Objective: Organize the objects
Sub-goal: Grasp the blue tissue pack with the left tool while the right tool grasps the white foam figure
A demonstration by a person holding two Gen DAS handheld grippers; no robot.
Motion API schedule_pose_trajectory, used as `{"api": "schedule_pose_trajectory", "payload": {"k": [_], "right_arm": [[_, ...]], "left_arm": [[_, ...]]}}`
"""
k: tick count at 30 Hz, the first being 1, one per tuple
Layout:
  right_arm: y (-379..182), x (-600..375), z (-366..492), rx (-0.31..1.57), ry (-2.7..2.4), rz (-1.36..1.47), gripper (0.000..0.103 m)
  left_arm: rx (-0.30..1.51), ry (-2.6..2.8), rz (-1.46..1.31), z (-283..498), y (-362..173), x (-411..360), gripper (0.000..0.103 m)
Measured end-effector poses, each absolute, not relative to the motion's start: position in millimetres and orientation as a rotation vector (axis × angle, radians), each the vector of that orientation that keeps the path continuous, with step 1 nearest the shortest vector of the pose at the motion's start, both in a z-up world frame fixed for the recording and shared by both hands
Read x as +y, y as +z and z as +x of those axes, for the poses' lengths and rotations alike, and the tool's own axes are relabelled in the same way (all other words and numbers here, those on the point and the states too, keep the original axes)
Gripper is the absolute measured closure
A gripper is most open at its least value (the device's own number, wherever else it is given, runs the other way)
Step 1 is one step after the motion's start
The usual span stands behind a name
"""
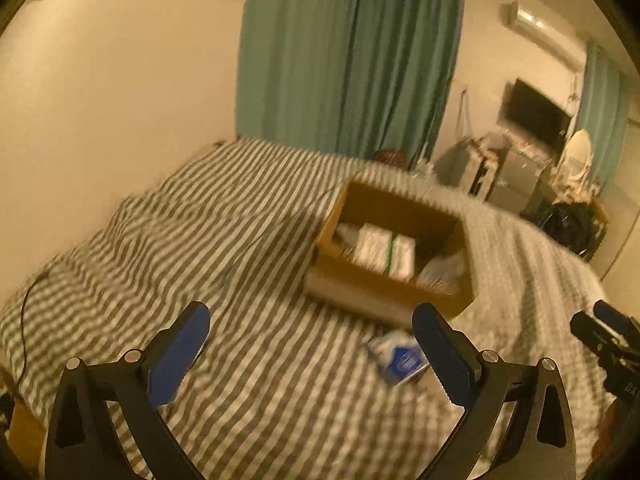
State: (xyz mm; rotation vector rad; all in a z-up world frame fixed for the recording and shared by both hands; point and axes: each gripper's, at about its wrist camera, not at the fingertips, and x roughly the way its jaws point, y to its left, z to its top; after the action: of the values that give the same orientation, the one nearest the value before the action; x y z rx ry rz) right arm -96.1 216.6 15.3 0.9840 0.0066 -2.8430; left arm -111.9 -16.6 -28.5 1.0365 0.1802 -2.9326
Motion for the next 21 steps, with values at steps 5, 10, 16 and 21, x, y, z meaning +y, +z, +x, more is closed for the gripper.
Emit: {"api": "schedule_pose_trajectory", "payload": {"k": [5, 10, 16, 21], "right_arm": [[-52, 213, -115, -0.039, -2.756, 1.148, 0.009], [-121, 201, -142, -0.059, -2.654, 1.318, 0.01], [-165, 190, -161, -0.088, -2.572, 1.428, 0.02], [-160, 200, -156, -0.165, -2.58, 1.391, 0.039]], "left_arm": [[0.132, -2.849, 1.136, -109, -88, -22, 0.0], [0.119, -2.8, 1.242, -120, -130, -19, 0.0], [0.073, -2.799, 1.295, -138, -151, -4, 0.0], [0.032, -2.814, 1.328, -144, -157, 14, 0.0]]}}
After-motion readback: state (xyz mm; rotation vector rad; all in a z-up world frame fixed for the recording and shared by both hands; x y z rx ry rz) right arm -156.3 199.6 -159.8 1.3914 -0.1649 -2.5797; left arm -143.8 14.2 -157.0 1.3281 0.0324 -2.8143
